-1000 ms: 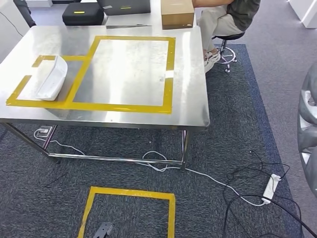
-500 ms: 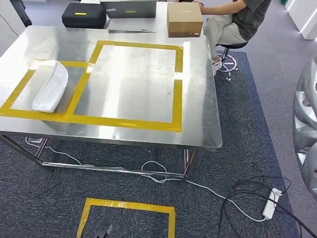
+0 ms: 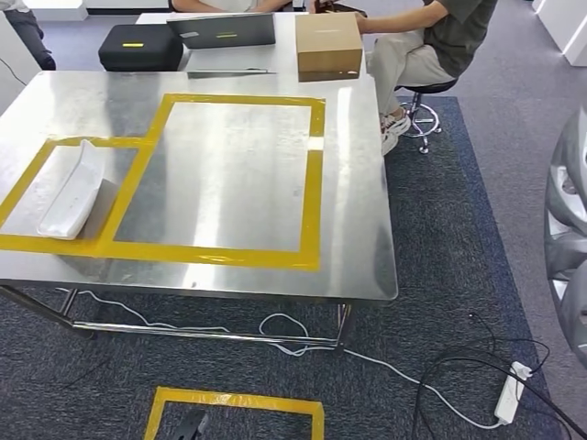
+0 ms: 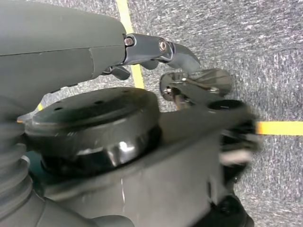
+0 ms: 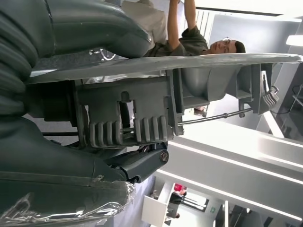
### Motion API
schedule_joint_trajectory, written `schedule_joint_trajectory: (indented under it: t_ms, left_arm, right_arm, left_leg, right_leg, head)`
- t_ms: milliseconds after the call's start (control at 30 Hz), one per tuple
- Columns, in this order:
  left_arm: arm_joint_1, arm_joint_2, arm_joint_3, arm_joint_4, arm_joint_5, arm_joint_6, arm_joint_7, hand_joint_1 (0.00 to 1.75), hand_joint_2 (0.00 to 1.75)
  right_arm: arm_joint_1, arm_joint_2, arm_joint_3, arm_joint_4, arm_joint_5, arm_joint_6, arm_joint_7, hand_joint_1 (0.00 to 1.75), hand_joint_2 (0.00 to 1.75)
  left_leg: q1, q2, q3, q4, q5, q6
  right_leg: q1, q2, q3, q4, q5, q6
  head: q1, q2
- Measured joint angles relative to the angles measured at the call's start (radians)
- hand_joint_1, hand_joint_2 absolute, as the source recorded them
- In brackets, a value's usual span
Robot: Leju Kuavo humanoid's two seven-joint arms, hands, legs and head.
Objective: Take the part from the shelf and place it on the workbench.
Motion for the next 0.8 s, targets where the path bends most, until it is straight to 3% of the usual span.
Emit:
schedule_joint_trajectory:
  t_ms: [33,67,133,167,200,333,367,500,567,633,800]
  left_arm:
    - [0.001,0.000,0.000,0.000,0.000,0.000,0.000,0.00,1.75]
    - [0.002,0.000,0.000,0.000,0.000,0.000,0.000,0.00,1.75]
    - [0.003,0.000,0.000,0.000,0.000,0.000,0.000,0.00,1.75]
    - [0.003,0.000,0.000,0.000,0.000,0.000,0.000,0.00,1.75]
    - [0.003,0.000,0.000,0.000,0.000,0.000,0.000,0.00,1.75]
    - [0.004,0.000,0.000,0.000,0.000,0.001,-0.001,0.00,1.75]
    - [0.004,0.000,0.000,0.000,0.001,0.003,-0.004,0.00,1.75]
    - [-0.001,0.000,0.000,0.000,0.010,0.003,-0.018,0.00,1.75]
    - [0.000,0.001,0.000,0.000,0.012,-0.001,-0.024,0.00,1.75]
    - [0.000,0.003,0.000,0.000,0.011,-0.003,-0.028,0.00,1.75]
    - [-0.001,0.016,0.000,0.000,0.001,-0.004,-0.030,0.00,1.75]
  right_arm:
    - [0.000,0.000,0.000,0.000,0.000,0.000,0.000,1.75,1.75]
    - [0.000,0.000,0.000,0.000,0.000,0.000,0.000,1.75,1.75]
    - [0.000,0.000,0.000,0.000,0.000,0.000,0.000,1.75,1.75]
    - [0.000,0.000,0.000,0.000,0.000,0.000,0.000,1.75,1.75]
    - [-0.001,0.000,0.000,0.000,0.000,0.000,0.000,1.75,1.75]
    - [-0.003,-0.001,0.001,0.000,0.002,0.008,0.009,1.75,1.75]
    - [-0.005,-0.002,0.002,0.001,0.005,0.013,0.016,1.75,1.75]
    - [-0.019,-0.007,0.011,0.011,0.035,0.045,0.057,1.75,1.75]
    - [-0.037,-0.017,0.026,0.029,0.068,0.065,0.083,1.75,1.75]
    - [-0.060,-0.036,0.049,0.061,0.106,0.085,0.111,1.75,1.75]
    - [-0.127,-0.139,0.116,0.182,0.262,0.130,0.214,1.75,1.75]
  left_leg:
    - [0.002,0.000,-0.026,0.019,-0.001,-0.003]
    - [0.004,0.000,-0.037,0.007,0.021,-0.005]
    - [0.008,0.001,-0.017,-0.092,0.121,-0.008]
    - [0.008,0.001,-0.001,-0.149,0.157,-0.008]
    - [0.008,0.002,0.013,-0.193,0.175,-0.005]
    - [0.008,0.003,0.029,-0.230,0.178,0.023]
    - [0.009,0.002,0.033,-0.230,0.177,0.026]
    - [0.008,-0.003,0.040,-0.231,0.173,0.030]
    - [0.006,-0.003,0.039,-0.231,0.171,0.034]
    - [0.004,-0.002,0.038,-0.231,0.170,0.036]
    - [0.002,-0.001,0.039,-0.231,0.172,0.040]
  right_leg:
    - [-0.001,0.001,0.007,0.000,-0.006,0.001]
    - [-0.003,0.002,0.015,0.000,-0.014,0.003]
    - [-0.006,0.004,0.036,0.000,-0.029,0.010]
    - [-0.007,0.004,0.046,0.001,-0.037,0.015]
    - [-0.006,0.005,0.051,0.003,-0.044,0.022]
    - [0.000,0.005,0.060,-0.001,-0.061,0.042]
    - [0.001,0.003,0.064,-0.002,-0.059,0.040]
    - [0.005,0.000,0.076,-0.004,-0.052,0.004]
    - [0.004,0.000,0.080,-0.013,-0.054,0.001]
    - [0.003,-0.001,0.083,-0.023,-0.057,0.007]
    - [0.000,-0.002,0.084,-0.032,-0.056,0.052]
  head:
    - [-0.001,0.000]
    - [-0.001,0.000]
    - [-0.001,0.000]
    - [-0.002,0.000]
    - [-0.004,0.000]
    - [-0.003,0.000]
    - [-0.001,0.000]
    - [0.008,0.000]
    - [0.009,0.000]
    - [0.009,0.000]
    - [0.008,0.000]
